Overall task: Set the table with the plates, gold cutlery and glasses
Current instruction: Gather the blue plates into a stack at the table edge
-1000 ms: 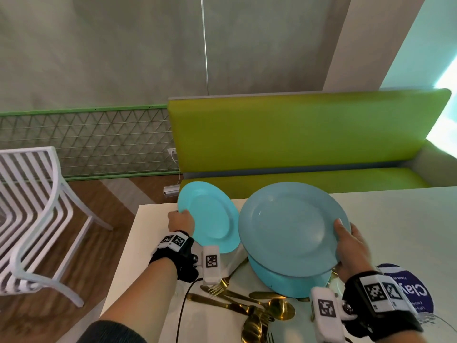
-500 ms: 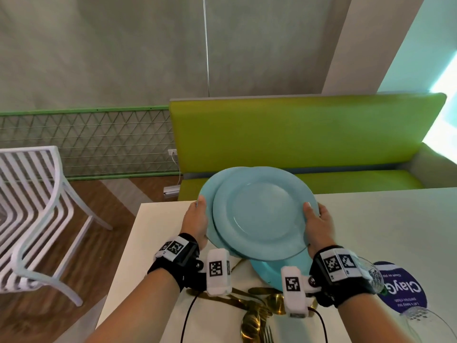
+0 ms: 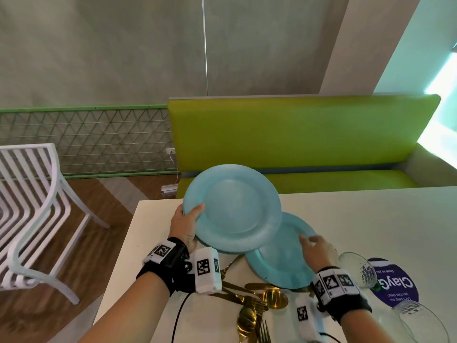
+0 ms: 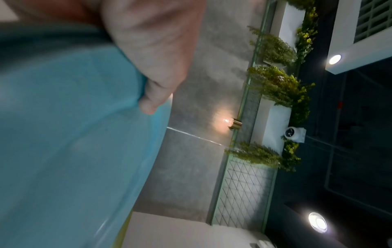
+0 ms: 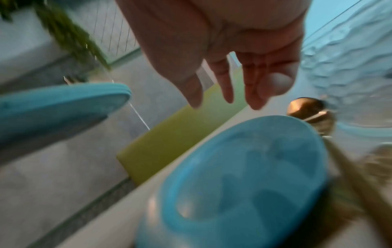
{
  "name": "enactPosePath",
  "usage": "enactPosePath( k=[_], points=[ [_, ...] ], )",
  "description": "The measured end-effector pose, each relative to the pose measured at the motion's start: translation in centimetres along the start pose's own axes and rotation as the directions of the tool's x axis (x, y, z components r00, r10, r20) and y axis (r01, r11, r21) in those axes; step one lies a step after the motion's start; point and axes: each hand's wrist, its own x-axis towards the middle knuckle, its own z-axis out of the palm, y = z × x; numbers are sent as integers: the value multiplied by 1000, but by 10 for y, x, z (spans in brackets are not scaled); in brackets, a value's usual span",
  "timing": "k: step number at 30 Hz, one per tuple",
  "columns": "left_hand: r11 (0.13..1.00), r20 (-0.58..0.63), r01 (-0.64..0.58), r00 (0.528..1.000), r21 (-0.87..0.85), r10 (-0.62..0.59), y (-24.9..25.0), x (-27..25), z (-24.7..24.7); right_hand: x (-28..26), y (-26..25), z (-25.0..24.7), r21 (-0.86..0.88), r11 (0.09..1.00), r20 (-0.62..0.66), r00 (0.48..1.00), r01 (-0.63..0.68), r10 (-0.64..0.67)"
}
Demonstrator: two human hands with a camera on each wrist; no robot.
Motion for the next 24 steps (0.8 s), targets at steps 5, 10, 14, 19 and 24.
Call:
enactPosePath(
  k=[5, 10, 14, 19, 24],
  points=[
    [1000, -88, 4, 996, -19, -5, 0, 3, -12, 2, 27, 28, -105, 980, 26, 984, -170, 174],
    [1000, -108, 8, 994, -7, -8, -1, 2, -16, 11, 29, 42, -15, 964, 9, 964, -264, 264],
    [999, -114, 32, 993, -8, -33, -1, -1, -16, 18, 35, 44, 62, 946, 48, 947, -319, 317],
    [999, -101, 43, 994, 11, -42, -2, -4, -14, 23, 39, 29, 194, 947, 47, 967, -254, 250],
    [997, -92, 68, 994, 48, -63, -4, -9, -6, 10, 12, 0, 590, 798, 71, 992, -127, 105]
  ],
)
